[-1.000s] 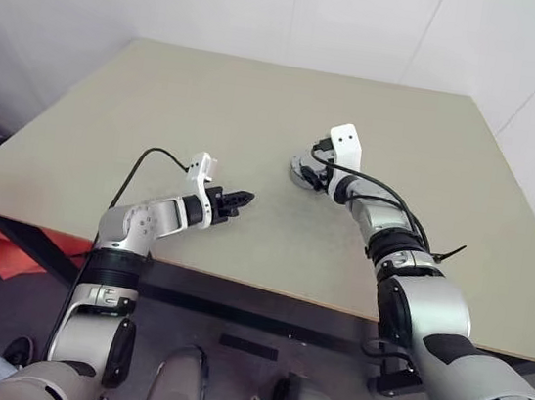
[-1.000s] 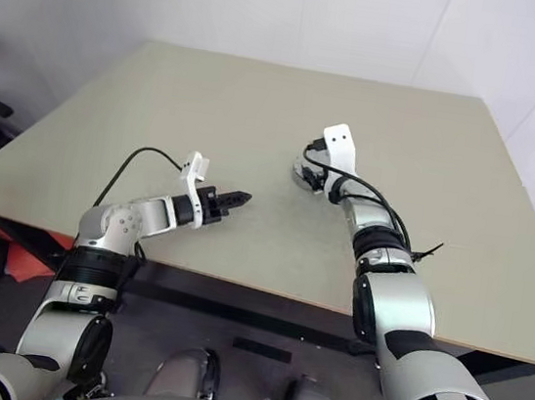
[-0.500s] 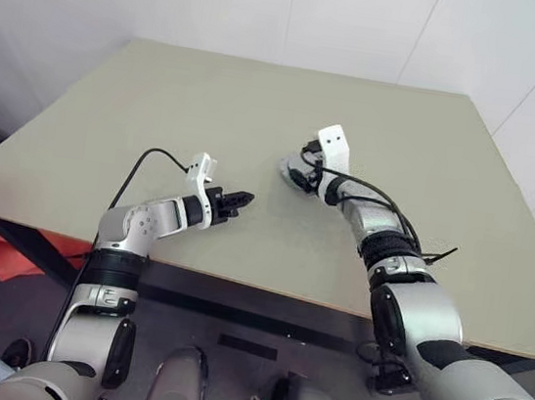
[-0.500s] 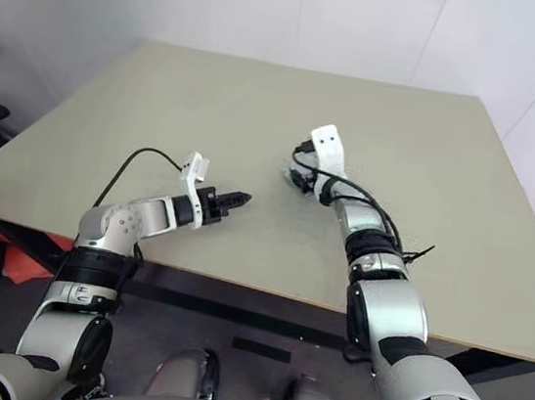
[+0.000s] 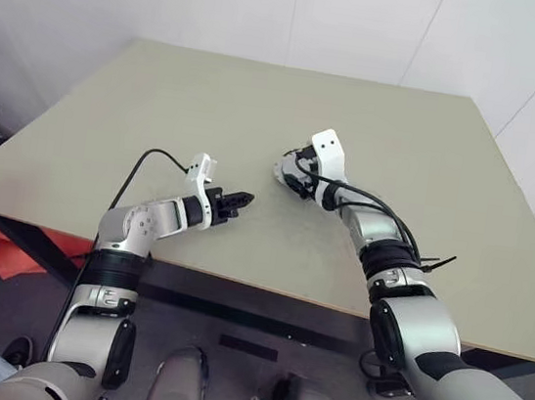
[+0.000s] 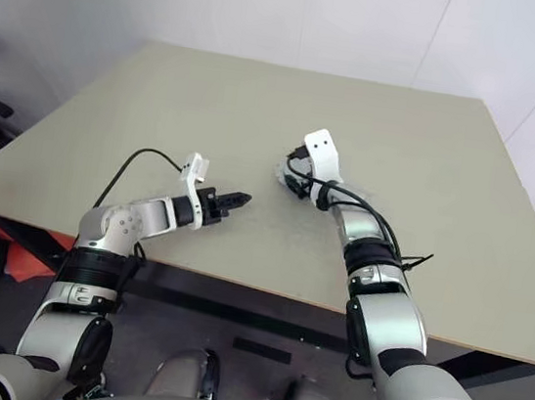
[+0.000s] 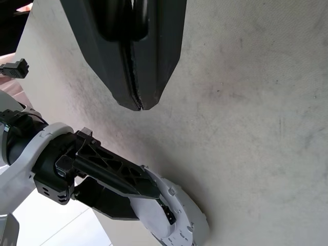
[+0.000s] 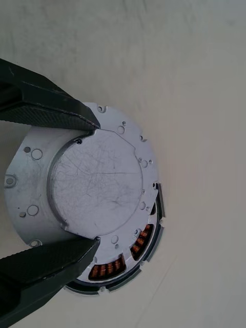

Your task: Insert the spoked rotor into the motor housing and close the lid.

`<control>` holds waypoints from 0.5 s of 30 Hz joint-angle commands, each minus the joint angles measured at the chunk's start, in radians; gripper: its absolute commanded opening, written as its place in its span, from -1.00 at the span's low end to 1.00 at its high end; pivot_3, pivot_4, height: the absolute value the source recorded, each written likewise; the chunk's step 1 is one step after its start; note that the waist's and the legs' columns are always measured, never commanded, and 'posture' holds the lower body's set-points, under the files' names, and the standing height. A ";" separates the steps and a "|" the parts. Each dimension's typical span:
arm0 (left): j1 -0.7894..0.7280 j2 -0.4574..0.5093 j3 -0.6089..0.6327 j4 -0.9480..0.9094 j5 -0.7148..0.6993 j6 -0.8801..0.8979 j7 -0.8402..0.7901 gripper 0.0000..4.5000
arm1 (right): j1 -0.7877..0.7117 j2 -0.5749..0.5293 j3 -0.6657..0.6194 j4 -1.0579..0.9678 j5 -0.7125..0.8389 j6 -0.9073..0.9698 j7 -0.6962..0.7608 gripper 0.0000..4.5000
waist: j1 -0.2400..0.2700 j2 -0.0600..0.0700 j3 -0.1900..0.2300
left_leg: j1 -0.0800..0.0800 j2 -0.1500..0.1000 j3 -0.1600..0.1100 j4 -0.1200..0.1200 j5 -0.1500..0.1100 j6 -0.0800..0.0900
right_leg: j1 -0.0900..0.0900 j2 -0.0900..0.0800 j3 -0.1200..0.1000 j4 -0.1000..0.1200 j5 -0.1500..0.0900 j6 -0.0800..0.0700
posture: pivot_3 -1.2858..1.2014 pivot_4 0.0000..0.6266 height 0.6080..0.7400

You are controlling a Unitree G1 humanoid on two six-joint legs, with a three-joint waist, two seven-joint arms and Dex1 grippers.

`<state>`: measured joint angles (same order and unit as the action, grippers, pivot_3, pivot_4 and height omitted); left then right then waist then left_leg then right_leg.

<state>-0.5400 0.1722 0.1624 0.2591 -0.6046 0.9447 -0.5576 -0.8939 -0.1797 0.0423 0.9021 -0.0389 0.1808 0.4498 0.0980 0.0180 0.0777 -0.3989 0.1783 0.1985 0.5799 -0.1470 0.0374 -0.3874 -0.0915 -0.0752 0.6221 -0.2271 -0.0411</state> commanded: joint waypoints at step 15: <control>0.029 -0.015 -0.019 -0.048 -0.004 -0.015 0.007 -1.00 | -0.175 0.004 -0.091 0.178 0.080 -0.111 0.040 0.42 | -0.003 0.000 0.000 | -0.005 0.000 0.000 0.000 0.000 0.000 | -0.004 0.000 0.000 0.000 0.000 0.000 | 0.03 -1.00 1.00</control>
<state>-0.5071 0.1581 0.1450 0.2545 -0.6009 0.9427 -0.5512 -1.0105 -0.1832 -0.0226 1.1061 0.0067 0.0871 0.4807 0.0950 0.0181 0.0777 -0.4036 0.1787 0.1987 0.5800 -0.1472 0.0378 -0.3919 -0.0913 -0.0753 0.6226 -0.2268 -0.0415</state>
